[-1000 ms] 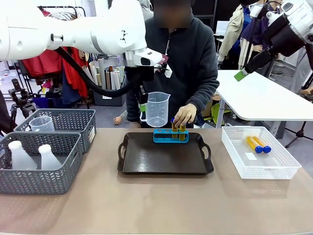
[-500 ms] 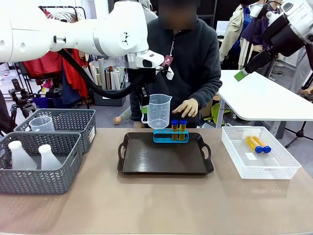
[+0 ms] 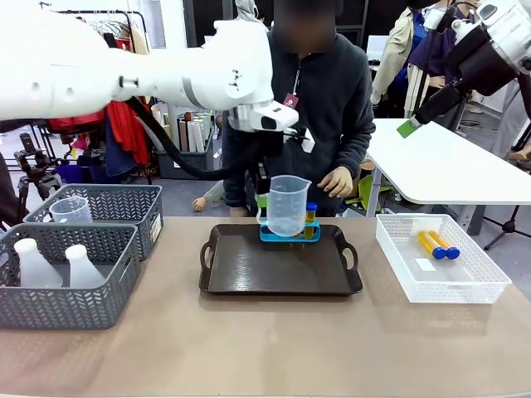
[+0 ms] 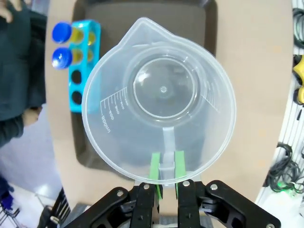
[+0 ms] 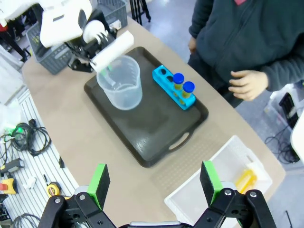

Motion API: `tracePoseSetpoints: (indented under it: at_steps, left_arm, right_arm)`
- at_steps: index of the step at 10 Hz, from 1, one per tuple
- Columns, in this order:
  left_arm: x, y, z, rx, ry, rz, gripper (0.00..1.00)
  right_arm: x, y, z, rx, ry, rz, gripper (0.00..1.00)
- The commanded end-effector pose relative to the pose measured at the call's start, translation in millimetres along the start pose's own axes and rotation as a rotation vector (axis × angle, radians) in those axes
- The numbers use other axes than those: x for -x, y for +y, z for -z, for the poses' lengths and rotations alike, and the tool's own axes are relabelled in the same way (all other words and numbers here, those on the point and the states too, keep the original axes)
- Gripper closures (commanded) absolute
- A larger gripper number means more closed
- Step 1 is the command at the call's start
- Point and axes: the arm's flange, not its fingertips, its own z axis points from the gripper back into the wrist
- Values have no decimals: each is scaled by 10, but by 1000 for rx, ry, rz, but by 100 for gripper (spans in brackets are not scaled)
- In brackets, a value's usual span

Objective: Prepare the laboratory tools.
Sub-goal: Pick up one Large Measuring Cup and place it on the Handle tray.

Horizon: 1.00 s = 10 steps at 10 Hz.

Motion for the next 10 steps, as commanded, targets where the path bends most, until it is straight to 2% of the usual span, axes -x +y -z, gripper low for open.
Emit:
tracePoseSetpoints:
  at_steps: [1,3,6,10]
  left_arm:
    - [-249,70,167,-19,26,64,100]
    - [-405,108,500,-46,31,65,100]
    - [-582,223,965,-14,18,66,100]
    - [-675,292,1220,-13,32,59,100]
  right_arm:
    - [-7,-12,-8,-10,-12,-10,0]
    - [-7,-12,-8,-10,-12,-10,0]
    - [-7,-12,-8,-10,-12,-10,0]
    - [-7,-12,-8,-10,-12,-10,0]
